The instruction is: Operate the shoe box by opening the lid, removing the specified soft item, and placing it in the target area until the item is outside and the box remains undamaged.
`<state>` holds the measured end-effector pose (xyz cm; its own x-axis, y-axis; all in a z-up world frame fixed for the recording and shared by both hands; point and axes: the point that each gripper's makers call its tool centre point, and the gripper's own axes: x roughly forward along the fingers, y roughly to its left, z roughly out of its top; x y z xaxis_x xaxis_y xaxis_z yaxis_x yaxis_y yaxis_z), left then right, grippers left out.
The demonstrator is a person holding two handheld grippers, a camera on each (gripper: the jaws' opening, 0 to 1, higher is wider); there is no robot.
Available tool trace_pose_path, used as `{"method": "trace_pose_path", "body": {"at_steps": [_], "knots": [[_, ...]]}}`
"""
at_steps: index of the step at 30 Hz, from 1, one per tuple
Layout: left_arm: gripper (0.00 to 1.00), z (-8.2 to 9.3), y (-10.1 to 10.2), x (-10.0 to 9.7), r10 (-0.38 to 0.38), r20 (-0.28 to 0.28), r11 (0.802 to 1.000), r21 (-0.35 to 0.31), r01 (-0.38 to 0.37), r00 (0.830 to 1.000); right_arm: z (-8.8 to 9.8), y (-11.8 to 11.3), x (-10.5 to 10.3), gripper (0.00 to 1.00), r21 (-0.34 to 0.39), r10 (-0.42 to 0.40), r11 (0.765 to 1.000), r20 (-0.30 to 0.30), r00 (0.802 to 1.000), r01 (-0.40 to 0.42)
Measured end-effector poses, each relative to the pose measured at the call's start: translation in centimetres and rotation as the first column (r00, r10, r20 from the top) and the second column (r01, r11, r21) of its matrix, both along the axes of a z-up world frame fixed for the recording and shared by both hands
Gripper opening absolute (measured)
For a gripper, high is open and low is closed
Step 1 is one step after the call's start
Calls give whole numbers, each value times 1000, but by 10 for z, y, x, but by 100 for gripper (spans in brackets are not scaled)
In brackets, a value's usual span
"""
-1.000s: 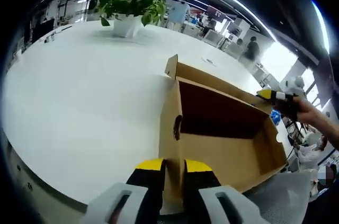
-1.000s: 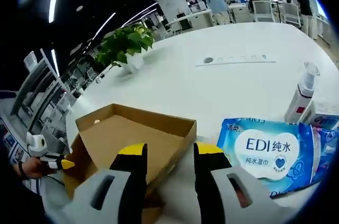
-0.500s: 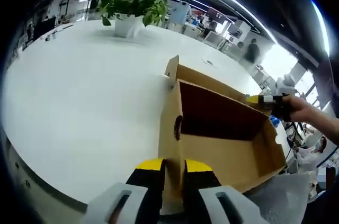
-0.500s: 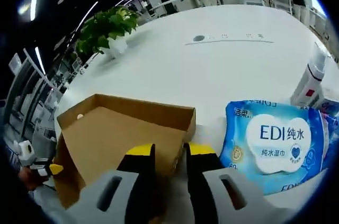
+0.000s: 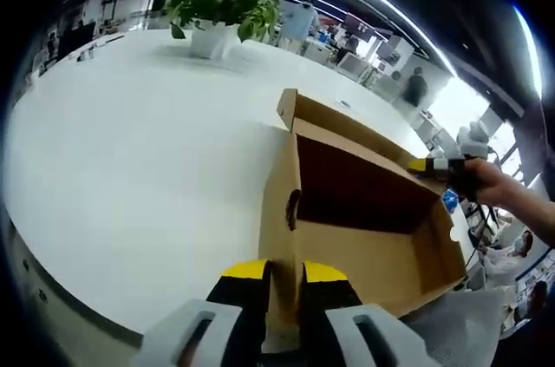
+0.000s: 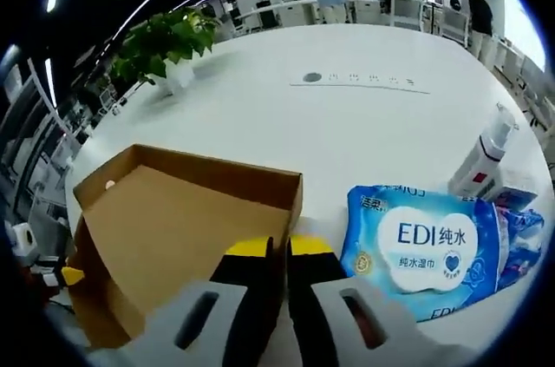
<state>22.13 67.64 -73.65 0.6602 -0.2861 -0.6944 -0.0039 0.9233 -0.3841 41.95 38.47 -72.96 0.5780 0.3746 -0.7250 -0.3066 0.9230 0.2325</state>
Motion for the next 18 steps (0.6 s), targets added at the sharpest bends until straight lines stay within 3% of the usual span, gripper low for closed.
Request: {"method": "trace_pose_path", "body": {"at_steps": [18], "knots": [[11,-1,-4,23,57,-15,998,-34,-58,998,41,-13,13,3,28,6,1000,120,993,-9]]}}
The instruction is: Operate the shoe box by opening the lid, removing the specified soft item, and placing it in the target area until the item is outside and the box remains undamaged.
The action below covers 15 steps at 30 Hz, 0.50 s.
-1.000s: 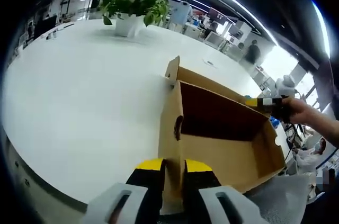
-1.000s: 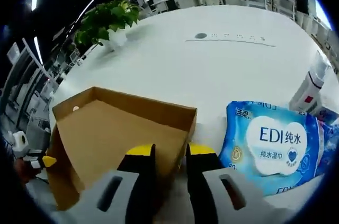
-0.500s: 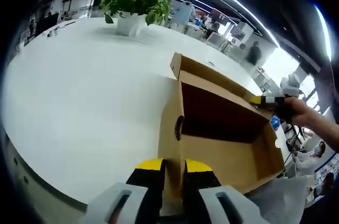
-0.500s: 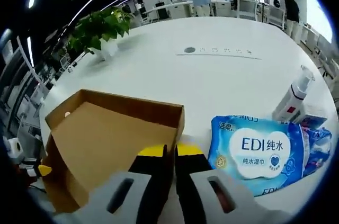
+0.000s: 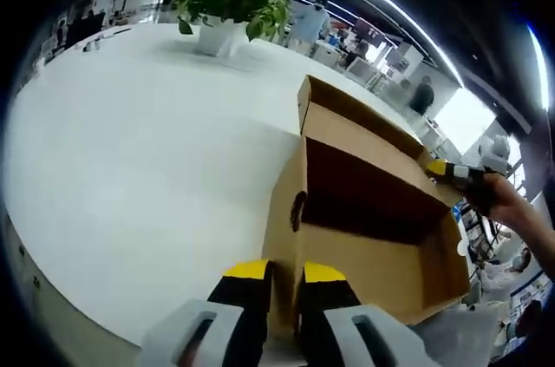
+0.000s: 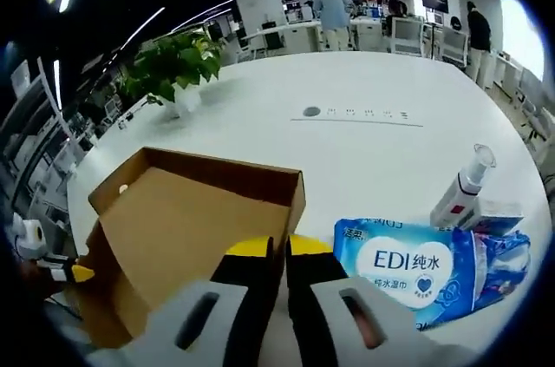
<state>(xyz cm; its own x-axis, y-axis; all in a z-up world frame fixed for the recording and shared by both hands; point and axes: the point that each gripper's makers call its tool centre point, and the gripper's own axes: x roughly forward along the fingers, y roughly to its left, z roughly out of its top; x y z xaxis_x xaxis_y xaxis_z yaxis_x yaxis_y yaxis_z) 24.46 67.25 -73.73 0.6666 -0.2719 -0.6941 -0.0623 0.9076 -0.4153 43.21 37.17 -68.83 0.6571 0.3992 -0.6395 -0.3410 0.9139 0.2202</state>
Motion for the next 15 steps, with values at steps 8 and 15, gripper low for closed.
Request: {"method": "trace_pose_path", "body": {"at_steps": [8,15], "knots": [[10,-2,-2,8,36,-5,999,-3,-36,999,24,-1,2,4,6,27,1000,72,997,-27],[8,-6,5,12,70,-24,998,12,-69,997,60,18,-15,6,-51,150,989,209,966,-142]]}}
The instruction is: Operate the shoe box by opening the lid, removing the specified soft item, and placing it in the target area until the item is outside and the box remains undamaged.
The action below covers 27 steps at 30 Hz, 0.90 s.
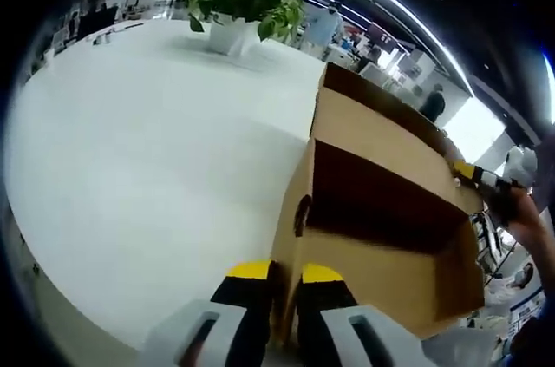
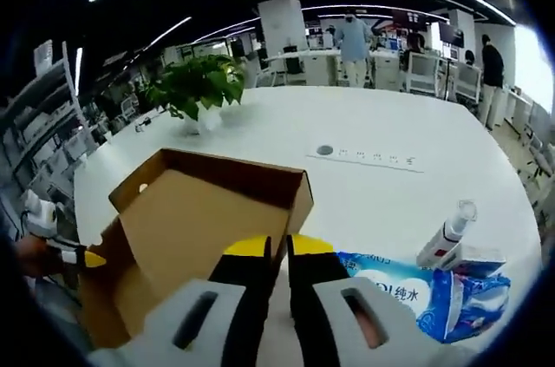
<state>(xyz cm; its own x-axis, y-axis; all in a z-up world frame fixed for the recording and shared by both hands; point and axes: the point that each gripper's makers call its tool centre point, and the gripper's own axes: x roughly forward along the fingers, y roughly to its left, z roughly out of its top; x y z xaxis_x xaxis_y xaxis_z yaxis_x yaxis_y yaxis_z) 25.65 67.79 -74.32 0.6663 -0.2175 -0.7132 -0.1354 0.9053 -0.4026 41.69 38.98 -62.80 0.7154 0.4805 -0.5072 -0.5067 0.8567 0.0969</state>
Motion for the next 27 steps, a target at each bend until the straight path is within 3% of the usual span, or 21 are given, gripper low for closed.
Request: {"method": "trace_pose_path", "body": {"at_steps": [14,27], "knots": [[7,-2,-1,7,42,-32,999,35,-41,999,40,12,0,2,39,37,998,122,992,-42],[10,0,5,20,105,-20,994,24,-105,994,48,17,-18,0,-6,89,996,175,981,-90]]}}
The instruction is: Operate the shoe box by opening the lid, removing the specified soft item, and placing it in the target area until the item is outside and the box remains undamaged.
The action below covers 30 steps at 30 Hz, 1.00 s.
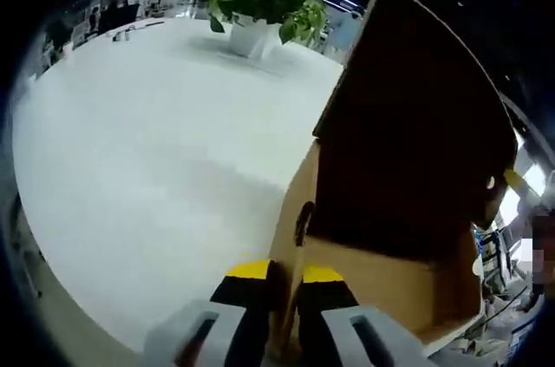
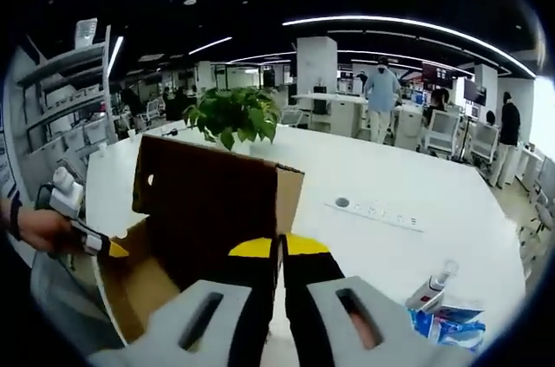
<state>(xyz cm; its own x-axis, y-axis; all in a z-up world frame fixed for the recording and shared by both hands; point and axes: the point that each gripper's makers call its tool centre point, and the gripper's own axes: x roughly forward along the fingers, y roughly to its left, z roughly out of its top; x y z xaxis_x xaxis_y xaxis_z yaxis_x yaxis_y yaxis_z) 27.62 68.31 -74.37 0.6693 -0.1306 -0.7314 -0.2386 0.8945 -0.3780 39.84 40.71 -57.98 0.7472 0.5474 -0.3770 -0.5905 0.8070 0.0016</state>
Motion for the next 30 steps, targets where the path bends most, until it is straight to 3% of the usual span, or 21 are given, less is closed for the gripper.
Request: {"method": "trace_pose_path", "body": {"at_steps": [6,14,15,18,22,30], "knots": [[11,1,-4,8,-7,6,1000,-2,7,1000,-9,7,-15,0,-21,28,999,-5,1000,-28],[13,3,1,14,5,20,1000,-12,-5,1000,-27,-6,-22,0,-24,-5,1000,-36,999,4],[13,3,2,15,10,25,1000,-19,-9,1000,-26,-6,-25,0,1,-5,1000,-37,999,5],[13,3,2,17,12,24,1000,-13,-11,1000,-27,-5,-28,0,-41,3,999,-10,1000,-3],[13,4,3,23,19,28,1000,-22,-19,999,-28,-7,-30,0,-22,-15,1000,-11,1000,15],[14,7,3,25,10,51,999,-41,-8,999,-39,-8,-45,0,-57,-10,998,-9,1000,9]]}}
